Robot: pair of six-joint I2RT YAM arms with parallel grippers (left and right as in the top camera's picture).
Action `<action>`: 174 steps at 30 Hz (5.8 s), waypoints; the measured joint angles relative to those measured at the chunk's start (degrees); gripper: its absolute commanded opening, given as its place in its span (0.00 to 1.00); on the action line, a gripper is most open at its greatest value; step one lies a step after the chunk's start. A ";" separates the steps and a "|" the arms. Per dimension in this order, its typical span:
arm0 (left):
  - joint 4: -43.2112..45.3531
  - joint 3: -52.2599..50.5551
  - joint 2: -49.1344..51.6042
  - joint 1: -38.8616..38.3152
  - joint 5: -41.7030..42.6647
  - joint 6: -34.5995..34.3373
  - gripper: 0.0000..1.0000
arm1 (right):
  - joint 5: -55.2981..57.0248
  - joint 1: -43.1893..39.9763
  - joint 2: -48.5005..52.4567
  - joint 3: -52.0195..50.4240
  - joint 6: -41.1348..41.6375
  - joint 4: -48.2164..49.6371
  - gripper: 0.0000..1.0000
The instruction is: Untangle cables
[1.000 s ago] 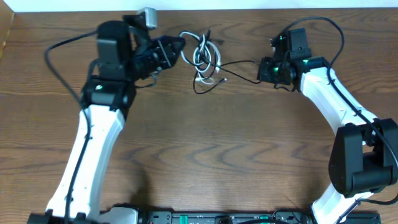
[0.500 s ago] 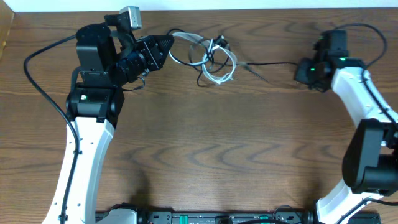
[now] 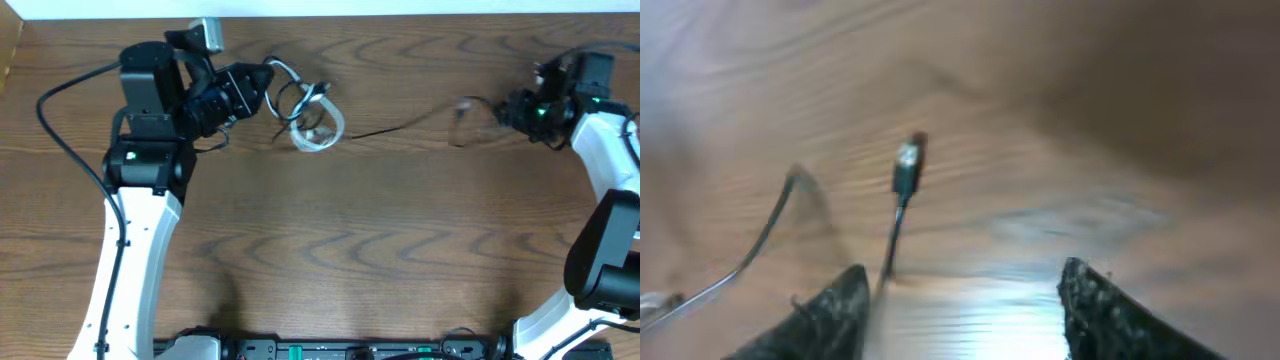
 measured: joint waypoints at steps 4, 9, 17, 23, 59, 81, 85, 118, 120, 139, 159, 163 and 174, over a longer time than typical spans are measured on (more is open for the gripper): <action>1.46 0.00 1.62 -3.69 -0.09 -0.04 0.07 | -12.68 3.26 0.00 -0.04 -3.04 3.56 0.67; 4.68 0.00 2.47 -5.95 -0.07 -1.07 0.08 | -28.81 6.10 0.00 -0.11 -4.61 9.75 0.69; 8.09 0.00 2.47 -6.10 -0.11 -4.28 0.07 | -43.95 13.18 0.00 -0.22 -0.98 18.43 0.70; 7.91 0.00 4.11 -6.19 -0.09 -4.79 0.07 | -42.71 23.15 0.00 -0.31 8.37 27.52 0.65; 10.99 -0.81 11.15 -9.03 0.13 -7.91 0.08 | -1.07 23.15 -0.22 0.07 18.32 8.66 0.01; -22.80 -0.85 10.88 -8.31 -27.63 4.52 0.07 | -23.37 18.82 -2.14 30.82 -1.70 -22.47 0.01; -22.75 -3.32 10.73 -8.31 -31.87 4.74 0.07 | -17.25 18.78 -2.29 34.45 -2.93 -27.78 0.01; -5.16 -4.74 17.57 -14.16 -17.46 13.44 0.74 | -9.94 -0.48 -5.38 52.00 -10.54 -43.25 0.63; -4.61 -4.68 17.70 -16.24 -16.98 14.53 0.78 | -9.75 -0.48 -5.16 52.00 -10.73 -43.25 0.64; -3.06 -4.57 25.99 -19.96 -17.64 21.51 0.79 | -9.25 -0.48 -4.31 52.00 -11.58 -44.17 0.66; -12.98 -1.38 11.89 -18.38 -32.26 25.38 0.79 | -8.57 -0.46 -4.26 51.98 -12.15 -46.25 0.67; -5.90 -1.18 14.23 -22.49 -29.68 27.34 0.79 | -8.41 -0.44 -4.15 51.87 -12.17 -46.73 0.68; -5.95 -1.20 30.40 -25.59 -28.50 32.76 0.71 | -8.31 -0.44 -4.15 51.80 -12.17 -46.77 0.68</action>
